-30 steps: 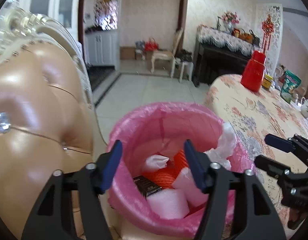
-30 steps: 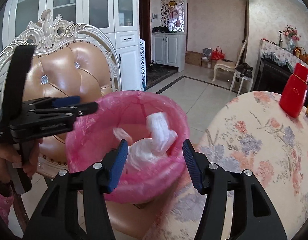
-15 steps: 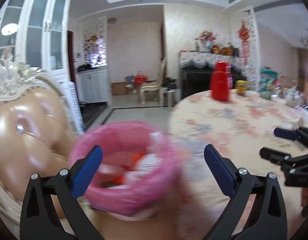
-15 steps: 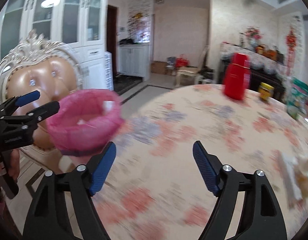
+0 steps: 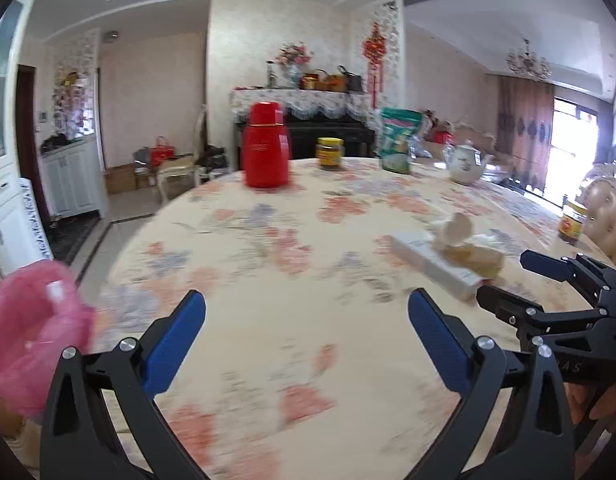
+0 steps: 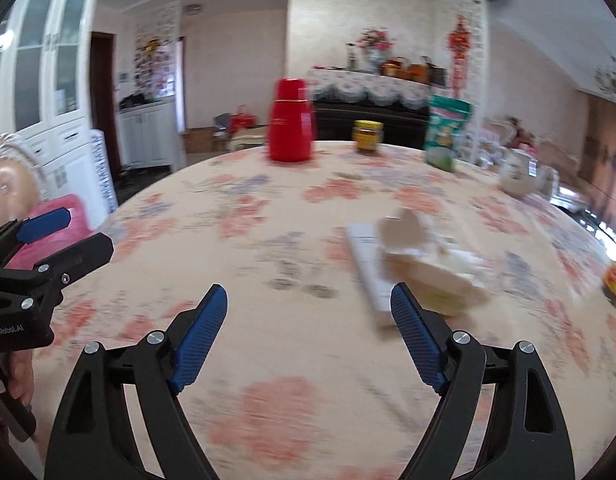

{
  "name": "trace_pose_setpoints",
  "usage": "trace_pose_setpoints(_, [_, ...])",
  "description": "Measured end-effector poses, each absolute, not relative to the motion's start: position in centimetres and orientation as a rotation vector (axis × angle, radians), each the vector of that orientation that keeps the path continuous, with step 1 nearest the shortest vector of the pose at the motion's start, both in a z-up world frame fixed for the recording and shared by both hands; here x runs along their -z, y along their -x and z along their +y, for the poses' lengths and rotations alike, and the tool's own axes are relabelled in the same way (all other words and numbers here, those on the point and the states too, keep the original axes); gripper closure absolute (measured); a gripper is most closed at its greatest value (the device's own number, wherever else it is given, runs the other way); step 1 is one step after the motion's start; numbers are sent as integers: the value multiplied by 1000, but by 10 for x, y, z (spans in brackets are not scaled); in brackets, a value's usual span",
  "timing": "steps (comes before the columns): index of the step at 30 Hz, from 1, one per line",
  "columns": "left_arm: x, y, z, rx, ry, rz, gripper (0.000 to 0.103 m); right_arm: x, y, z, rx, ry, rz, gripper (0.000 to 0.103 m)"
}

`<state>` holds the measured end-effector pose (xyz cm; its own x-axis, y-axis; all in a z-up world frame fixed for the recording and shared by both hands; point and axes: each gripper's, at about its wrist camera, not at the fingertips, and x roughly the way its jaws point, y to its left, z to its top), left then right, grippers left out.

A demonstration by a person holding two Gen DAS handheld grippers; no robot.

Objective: Collect trash
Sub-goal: 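Move both open tools back over the table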

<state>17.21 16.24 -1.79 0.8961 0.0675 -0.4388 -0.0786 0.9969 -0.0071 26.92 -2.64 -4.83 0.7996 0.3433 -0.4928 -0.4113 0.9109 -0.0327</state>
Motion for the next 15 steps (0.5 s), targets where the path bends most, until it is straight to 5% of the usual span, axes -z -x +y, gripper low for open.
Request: trace_pose_setpoints(15, [50, -281, 86, -31, 82, 605, 5, 80, -343, -160, -182, 2, 590, 24])
